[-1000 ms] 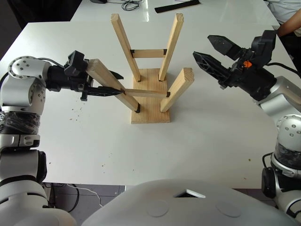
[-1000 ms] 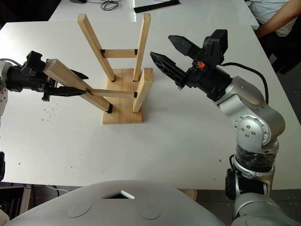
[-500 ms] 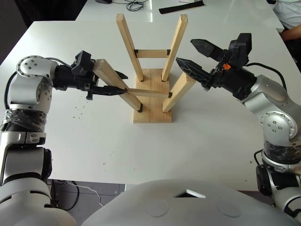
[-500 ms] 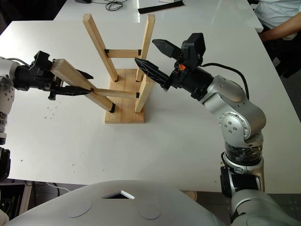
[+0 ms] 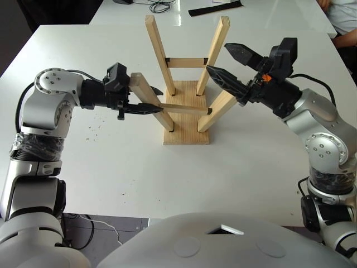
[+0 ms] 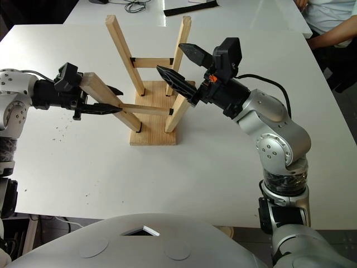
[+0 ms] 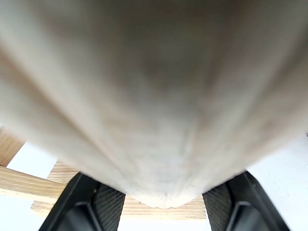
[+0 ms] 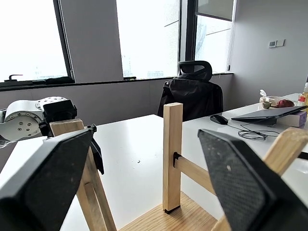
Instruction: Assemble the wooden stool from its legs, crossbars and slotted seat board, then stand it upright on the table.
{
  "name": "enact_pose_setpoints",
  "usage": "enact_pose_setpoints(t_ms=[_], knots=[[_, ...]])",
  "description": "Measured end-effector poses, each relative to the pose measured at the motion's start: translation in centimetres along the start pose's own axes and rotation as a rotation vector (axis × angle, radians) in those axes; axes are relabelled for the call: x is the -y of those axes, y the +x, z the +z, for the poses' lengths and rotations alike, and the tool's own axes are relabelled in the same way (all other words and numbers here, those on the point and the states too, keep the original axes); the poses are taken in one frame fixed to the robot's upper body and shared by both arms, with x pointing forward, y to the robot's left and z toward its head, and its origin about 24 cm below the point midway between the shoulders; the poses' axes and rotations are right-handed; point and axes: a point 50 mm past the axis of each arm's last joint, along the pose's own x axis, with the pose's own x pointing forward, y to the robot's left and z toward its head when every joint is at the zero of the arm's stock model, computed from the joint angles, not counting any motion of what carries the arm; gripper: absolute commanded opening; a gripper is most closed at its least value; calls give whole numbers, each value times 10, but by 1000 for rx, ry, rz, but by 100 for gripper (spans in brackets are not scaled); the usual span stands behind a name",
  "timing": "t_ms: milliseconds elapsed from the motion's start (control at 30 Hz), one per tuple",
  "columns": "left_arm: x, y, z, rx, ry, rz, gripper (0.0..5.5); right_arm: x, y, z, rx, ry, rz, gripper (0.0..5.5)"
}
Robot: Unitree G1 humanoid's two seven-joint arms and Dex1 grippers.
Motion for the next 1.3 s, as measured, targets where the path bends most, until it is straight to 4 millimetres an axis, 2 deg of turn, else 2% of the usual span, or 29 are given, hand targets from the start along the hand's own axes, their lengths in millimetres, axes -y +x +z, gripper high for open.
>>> enact_pose_setpoints(t_ms=[133, 200, 300, 400, 467, 533, 667, 800, 1033, 1200, 1300], knots=[[8, 9, 4, -3, 7, 42, 204, 11, -7, 8, 14, 84, -94, 403], [15, 14, 6, -4, 11, 56, 204, 11, -7, 28, 74, 57, -90, 386], [23, 22, 8, -3, 15, 68, 204, -11, 2, 75, 224, -40, 31, 342], [26, 26, 9, -2, 16, 88, 204, -27, 1, 94, 295, -34, 91, 306], [26, 30, 9, -3, 10, 102, 204, -39, 4, 100, 311, -25, 130, 270], [27, 32, 9, -4, 10, 112, 204, -50, 9, 86, 225, -18, 156, 240], [29, 38, 11, -7, 7, 135, 204, -57, 13, 23, -106, -30, 80, 169], [31, 41, 12, -8, 11, 141, 204, -57, 11, -11, -235, -51, 1, 99], [32, 42, 12, -9, 13, 143, 204, -55, 15, -25, -274, -105, -40, 3], [32, 43, 13, -9, 15, 144, 204, -55, 17, -35, -316, -144, -41, 0], [33, 44, 13, -8, 19, 145, 204, -51, 13, -50, -393, -161, -58, 0]])
